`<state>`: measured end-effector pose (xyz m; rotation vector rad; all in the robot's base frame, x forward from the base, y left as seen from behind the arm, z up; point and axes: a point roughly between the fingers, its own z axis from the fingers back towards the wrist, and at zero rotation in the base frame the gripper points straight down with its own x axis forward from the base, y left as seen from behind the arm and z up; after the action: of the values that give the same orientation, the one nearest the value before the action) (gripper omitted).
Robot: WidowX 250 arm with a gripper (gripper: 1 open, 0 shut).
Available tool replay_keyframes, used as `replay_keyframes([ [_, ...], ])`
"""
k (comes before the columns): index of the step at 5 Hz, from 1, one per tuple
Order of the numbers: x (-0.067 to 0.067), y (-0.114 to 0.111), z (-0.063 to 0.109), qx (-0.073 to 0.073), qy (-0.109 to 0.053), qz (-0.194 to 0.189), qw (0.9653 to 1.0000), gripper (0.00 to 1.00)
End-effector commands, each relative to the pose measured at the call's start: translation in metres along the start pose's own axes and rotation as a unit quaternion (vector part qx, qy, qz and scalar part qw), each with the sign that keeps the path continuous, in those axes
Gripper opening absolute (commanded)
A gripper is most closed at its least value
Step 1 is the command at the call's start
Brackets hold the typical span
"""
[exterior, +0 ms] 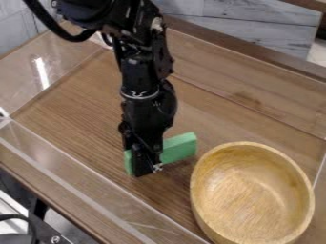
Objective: Put the green block in the brown bowl
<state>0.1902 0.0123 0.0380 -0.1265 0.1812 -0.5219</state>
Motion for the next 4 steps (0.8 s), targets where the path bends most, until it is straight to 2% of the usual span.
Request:
replay_keyframes([
  [1,0.004,0.003,0.023,0.007,-0.019,0.022,0.9996,0.0],
  [2,0.002,0.002,0.033,-0.001,-0.015,0.041,0.9991,0.0],
  [3,0.005,0.004,0.044,0.002,-0.016,0.052,0.9985,0.0],
  [4,0.013,0.006,0.057,0.011,-0.019,0.053,0.9984,0.0],
])
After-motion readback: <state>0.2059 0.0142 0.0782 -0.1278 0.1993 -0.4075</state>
